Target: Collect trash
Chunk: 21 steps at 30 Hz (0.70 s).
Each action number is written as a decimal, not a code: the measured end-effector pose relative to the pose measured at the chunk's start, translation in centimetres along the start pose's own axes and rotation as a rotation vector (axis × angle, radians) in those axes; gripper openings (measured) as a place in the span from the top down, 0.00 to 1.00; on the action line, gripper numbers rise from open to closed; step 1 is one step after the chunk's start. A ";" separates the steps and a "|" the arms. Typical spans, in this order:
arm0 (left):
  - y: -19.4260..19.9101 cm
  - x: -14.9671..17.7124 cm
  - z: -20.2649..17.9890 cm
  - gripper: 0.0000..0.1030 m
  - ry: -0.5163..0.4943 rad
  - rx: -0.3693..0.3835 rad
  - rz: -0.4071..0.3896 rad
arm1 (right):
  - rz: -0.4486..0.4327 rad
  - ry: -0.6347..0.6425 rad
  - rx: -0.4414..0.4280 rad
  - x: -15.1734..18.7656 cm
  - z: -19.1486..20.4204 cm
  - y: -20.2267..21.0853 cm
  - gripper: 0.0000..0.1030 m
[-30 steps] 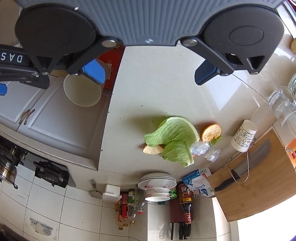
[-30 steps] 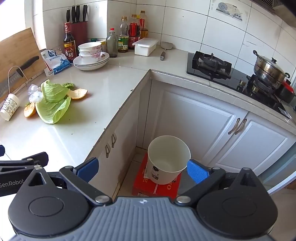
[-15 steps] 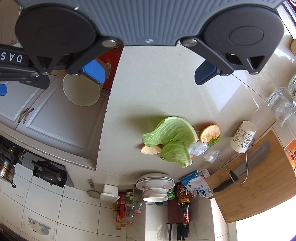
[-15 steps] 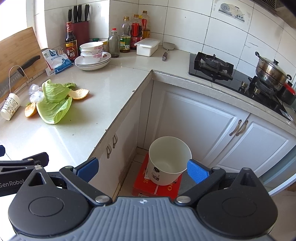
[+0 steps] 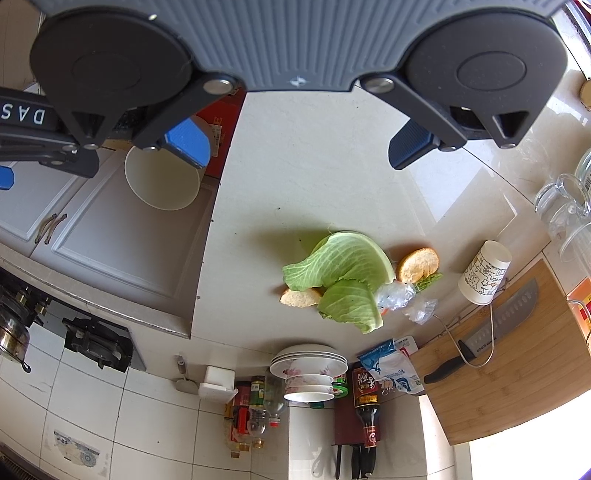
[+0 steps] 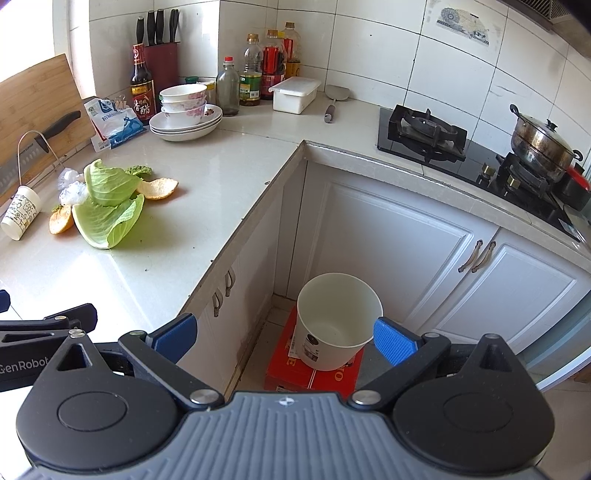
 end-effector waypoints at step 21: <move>0.0 -0.2 0.1 0.01 0.002 0.000 -0.003 | -0.006 0.008 -0.002 -0.6 0.1 0.1 0.00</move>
Point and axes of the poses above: each gripper's, at about its wrist camera, not at the fingertips, and y roughly against the way its jaws point, z to its left, x to its underside, the point moved 4 cm from there along -y, roughly the way its jaws point, and after that the axes turned 13 degrees about -x, right-handed, at the moved point
